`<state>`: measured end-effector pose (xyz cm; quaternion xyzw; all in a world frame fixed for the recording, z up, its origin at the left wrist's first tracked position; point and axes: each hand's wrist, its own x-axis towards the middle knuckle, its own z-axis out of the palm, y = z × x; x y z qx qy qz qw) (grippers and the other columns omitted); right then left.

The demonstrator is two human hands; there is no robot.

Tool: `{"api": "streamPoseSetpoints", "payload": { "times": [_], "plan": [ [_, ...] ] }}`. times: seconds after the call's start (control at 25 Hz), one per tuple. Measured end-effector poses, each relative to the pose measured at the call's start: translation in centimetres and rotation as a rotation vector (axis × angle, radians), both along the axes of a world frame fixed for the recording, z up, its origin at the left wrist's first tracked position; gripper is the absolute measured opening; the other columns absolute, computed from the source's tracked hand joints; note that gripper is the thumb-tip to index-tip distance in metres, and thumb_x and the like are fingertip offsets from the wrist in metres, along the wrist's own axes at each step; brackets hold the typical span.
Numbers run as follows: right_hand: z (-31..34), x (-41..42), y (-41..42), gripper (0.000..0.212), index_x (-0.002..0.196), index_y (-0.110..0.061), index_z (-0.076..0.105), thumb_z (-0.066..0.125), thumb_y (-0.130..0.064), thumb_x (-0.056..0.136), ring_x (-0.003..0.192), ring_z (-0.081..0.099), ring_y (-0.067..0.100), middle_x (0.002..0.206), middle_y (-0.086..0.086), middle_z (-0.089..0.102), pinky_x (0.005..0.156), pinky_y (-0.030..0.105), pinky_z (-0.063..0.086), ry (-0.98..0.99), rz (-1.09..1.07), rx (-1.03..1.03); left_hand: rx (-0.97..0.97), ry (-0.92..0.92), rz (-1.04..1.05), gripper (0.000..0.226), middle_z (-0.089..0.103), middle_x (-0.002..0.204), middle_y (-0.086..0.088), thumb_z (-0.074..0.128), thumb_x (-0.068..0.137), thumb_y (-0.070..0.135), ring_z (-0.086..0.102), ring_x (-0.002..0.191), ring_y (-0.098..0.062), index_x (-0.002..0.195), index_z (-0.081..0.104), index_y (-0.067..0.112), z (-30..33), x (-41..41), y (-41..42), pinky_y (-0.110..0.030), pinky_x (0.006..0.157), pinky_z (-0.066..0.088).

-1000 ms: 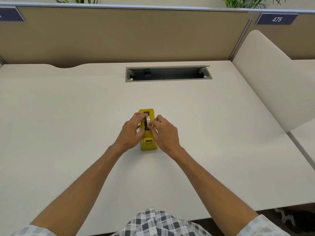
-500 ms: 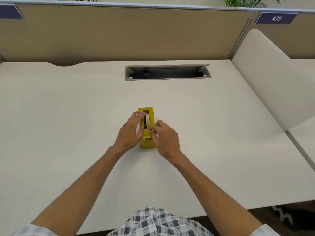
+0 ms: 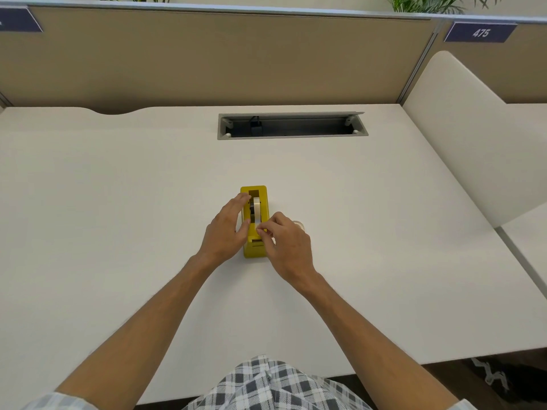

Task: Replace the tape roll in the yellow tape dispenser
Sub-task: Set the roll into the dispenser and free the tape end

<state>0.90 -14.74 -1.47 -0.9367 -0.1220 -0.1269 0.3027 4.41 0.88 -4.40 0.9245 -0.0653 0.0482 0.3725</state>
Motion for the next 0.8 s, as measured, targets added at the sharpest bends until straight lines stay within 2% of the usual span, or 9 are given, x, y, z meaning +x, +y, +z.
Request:
{"api": "streamPoseSetpoints", "payload": {
  "times": [0.28,0.56,0.8],
  "plan": [
    [0.0,-0.7,-0.3,0.013,0.092,-0.016,0.072,0.061,-0.023,0.094,0.068,0.054,0.012,0.084,-0.003,0.06,0.05,0.027,0.045,0.011,0.02,0.004,0.01,-0.001,0.021,0.052,0.035,0.155,0.001,0.053,0.095,0.018,0.037,0.14,-0.019,0.145,0.039,0.02,0.0,-0.2,-0.2,-0.047,0.101,0.048],
    [0.1,-1.4,-0.5,0.013,0.094,-0.016,0.071,0.06,-0.024,0.094,0.069,0.054,0.011,0.086,-0.002,0.06,0.052,0.025,0.043,0.014,0.036,-0.009,0.033,-0.086,0.11,0.036,0.047,0.146,-0.001,0.058,0.093,0.02,0.05,0.129,-0.022,0.128,0.057,0.016,-0.4,-0.9,-0.7,-0.046,0.086,0.056],
    [0.4,-2.0,-0.6,0.013,0.095,-0.014,0.072,0.061,-0.023,0.094,0.067,0.055,0.013,0.086,-0.001,0.061,0.051,0.023,0.041,0.012,0.047,-0.005,0.046,-0.109,0.165,0.029,0.055,0.139,-0.001,0.06,0.093,0.024,0.054,0.125,-0.021,0.121,0.064,0.017,-0.5,-1.3,-0.9,-0.046,0.082,0.058]
  ]
}}
